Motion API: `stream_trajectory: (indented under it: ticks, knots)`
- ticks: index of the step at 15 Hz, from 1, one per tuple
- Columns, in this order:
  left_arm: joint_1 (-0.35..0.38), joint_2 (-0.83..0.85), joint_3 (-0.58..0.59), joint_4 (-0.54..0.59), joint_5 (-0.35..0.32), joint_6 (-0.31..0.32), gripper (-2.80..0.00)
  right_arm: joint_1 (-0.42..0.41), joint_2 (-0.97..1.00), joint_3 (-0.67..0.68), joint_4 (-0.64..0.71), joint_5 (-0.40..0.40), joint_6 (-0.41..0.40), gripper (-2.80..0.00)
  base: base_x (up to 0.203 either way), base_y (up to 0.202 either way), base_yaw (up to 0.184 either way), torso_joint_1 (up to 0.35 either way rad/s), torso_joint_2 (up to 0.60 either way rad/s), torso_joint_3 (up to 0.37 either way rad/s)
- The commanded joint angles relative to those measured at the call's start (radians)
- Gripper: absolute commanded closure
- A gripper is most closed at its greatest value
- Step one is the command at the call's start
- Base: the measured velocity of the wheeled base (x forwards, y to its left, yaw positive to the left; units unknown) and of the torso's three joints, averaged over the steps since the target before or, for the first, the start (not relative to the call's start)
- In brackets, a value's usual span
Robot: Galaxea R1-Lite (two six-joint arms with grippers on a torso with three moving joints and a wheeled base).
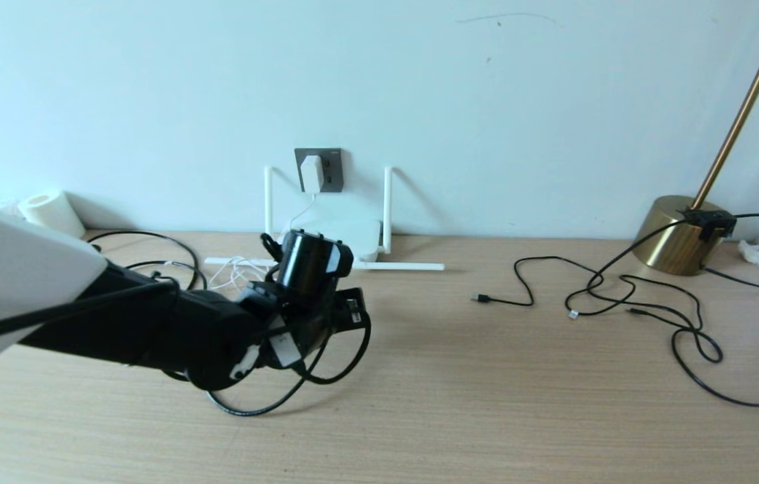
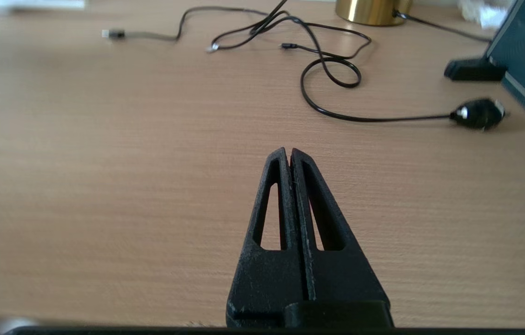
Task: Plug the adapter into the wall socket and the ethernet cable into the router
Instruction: Align cable and router interface
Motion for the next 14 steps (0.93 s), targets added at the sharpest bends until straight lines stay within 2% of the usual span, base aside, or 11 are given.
stream_trajectory:
  ticks: [1, 4, 6, 7, 10, 13, 14]
  knots:
    - [0.03, -0.043, 0.002, 0.0, -0.087, 0.008, 0.0, 0.0, 0.0, 0.013, -0.003, -0.008, 0.036, 0.0, 0.0, 0.0, 0.0, 0.0, 0.0, 0.0]
    - [0.085, -0.047, 0.003, -0.007, -0.107, 0.085, 0.0, 0.0, 0.0, 0.013, 0.001, -0.004, -0.009, 0.0, 0.0, 0.0, 0.0, 0.0, 0.0, 0.0]
    - [0.096, -0.056, 0.004, -0.007, -0.12, 0.131, 0.0, 0.0, 0.002, 0.011, 0.006, 0.026, -0.133, 0.0, 0.0, 0.0, 0.0, 0.0, 0.0, 0.0]
    - [0.096, -0.068, 0.018, -0.007, -0.12, 0.137, 0.0, 0.0, 0.007, 0.007, 0.014, 0.059, -0.139, 0.0, 0.0, 0.0, 0.0, 0.0, 0.0, 0.0]
    - [0.106, -0.063, 0.042, -0.008, -0.122, 0.139, 0.0, 0.0, 0.049, -0.007, 0.05, 0.026, -0.12, 0.0, 0.0, 0.0, 0.0, 0.0, 0.0, 0.0]
    - [0.108, -0.037, 0.02, -0.008, -0.123, 0.14, 0.0, -0.001, 0.001, 0.011, 0.001, 0.062, -0.174, 0.0, 0.0, 0.0, 0.0, 0.0, 0.0, 0.0]
    - [0.117, -0.04, 0.019, -0.006, -0.124, 0.14, 0.0, -0.001, 0.002, 0.011, 0.003, 0.061, -0.127, 0.0, 0.0, 0.0, 0.0, 0.0, 0.0, 0.0]
